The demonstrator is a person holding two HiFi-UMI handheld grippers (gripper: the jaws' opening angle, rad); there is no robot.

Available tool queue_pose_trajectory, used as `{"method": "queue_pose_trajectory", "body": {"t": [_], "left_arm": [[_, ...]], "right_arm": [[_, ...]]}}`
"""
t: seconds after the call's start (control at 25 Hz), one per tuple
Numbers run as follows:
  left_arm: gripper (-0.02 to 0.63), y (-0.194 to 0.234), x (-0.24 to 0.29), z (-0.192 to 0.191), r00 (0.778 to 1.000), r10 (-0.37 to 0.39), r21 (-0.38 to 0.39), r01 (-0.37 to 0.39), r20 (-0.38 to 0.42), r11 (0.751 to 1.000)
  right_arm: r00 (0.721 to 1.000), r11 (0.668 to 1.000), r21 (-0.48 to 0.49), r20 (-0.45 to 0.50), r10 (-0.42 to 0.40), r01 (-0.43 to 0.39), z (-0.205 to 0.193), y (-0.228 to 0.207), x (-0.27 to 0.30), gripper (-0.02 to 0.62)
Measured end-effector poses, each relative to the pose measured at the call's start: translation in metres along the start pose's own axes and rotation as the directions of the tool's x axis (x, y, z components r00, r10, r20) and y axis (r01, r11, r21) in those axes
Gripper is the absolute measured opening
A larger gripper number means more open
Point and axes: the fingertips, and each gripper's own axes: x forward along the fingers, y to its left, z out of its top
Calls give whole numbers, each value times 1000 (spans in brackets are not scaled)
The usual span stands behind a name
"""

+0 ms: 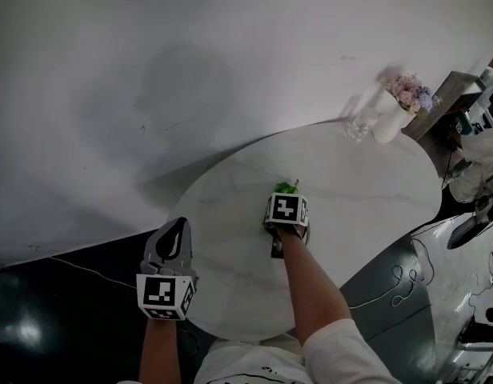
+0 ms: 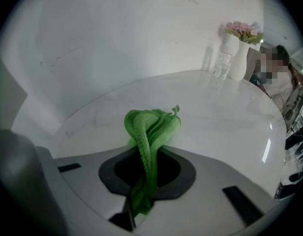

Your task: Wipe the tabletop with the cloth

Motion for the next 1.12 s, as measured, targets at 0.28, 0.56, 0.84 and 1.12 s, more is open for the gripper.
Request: {"method": "queue_pose_trajectory", "body": {"t": [0.28,0.56,0.84,1.12], "left_arm": [[20,-8,5,5,1000,-26,1,26,11,1000],[20,-22,9,7,998,-56,5,56,17,998],[20,-35,10,10,996,-81,13,81,23,997],[20,-49,12,12,994,-109,20,108,31,994]], "right_arm": [[1000,999,34,-11,-23,23,-16,-23,-10,43],[998,997,47,-8,-63,63,-35,-56,-22,43],[995,991,92,-15,-95,96,-55,-89,-35,43],[992,982,138,-36,-123,127,-77,-116,-44,43]]}}
